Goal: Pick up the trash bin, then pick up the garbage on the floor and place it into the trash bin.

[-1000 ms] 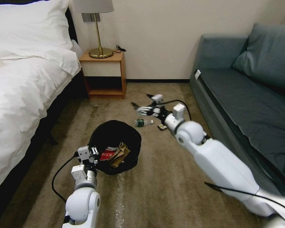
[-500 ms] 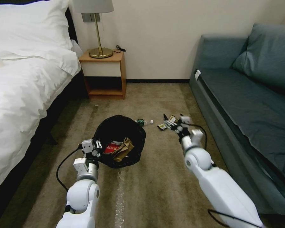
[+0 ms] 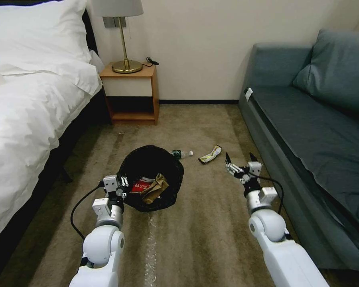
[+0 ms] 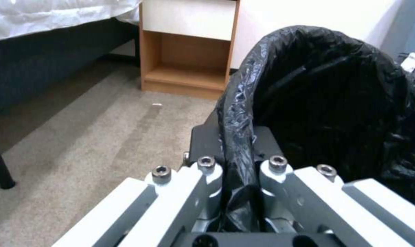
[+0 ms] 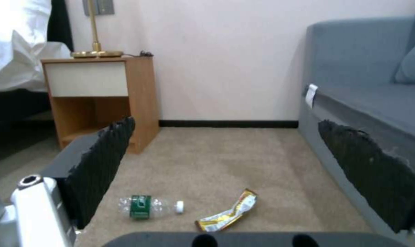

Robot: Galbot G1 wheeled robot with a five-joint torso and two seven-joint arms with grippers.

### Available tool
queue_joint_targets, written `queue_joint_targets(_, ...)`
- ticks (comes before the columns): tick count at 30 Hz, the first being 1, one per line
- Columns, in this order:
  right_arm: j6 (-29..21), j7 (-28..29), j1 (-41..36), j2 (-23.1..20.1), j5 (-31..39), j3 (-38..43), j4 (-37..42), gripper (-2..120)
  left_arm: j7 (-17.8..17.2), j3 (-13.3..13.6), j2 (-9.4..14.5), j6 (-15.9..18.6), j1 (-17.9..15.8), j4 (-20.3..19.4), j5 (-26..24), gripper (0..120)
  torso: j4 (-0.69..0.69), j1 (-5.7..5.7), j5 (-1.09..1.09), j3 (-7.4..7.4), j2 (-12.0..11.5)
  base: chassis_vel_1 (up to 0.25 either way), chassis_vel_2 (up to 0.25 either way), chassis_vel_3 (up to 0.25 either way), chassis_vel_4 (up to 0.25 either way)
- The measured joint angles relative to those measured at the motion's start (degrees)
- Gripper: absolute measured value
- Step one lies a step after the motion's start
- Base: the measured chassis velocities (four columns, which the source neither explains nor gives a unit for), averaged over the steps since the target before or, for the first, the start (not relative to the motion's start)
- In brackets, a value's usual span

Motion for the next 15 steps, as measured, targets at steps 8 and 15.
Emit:
queue_joint_targets(8,0.30,-1.50,0.52,0.76,-0.10,1.85,-0.51,100,0.08,-0.01,-0.21,-0.16,0.05,-0.06,0.31,4,0.01,0.00,0.00,0.01,0.00,0.000,0.000,0.000,0.000)
queue_joint_targets(15,0.54,-2.47,0.43,1.20,-0.24,2.32,-0.96,100,0.05,-0.03,-0.20,-0.16,0.34,-0.27,0.41,4,0.00,0.00,0.00,0.01,0.00,0.000,0.000,0.000,0.000)
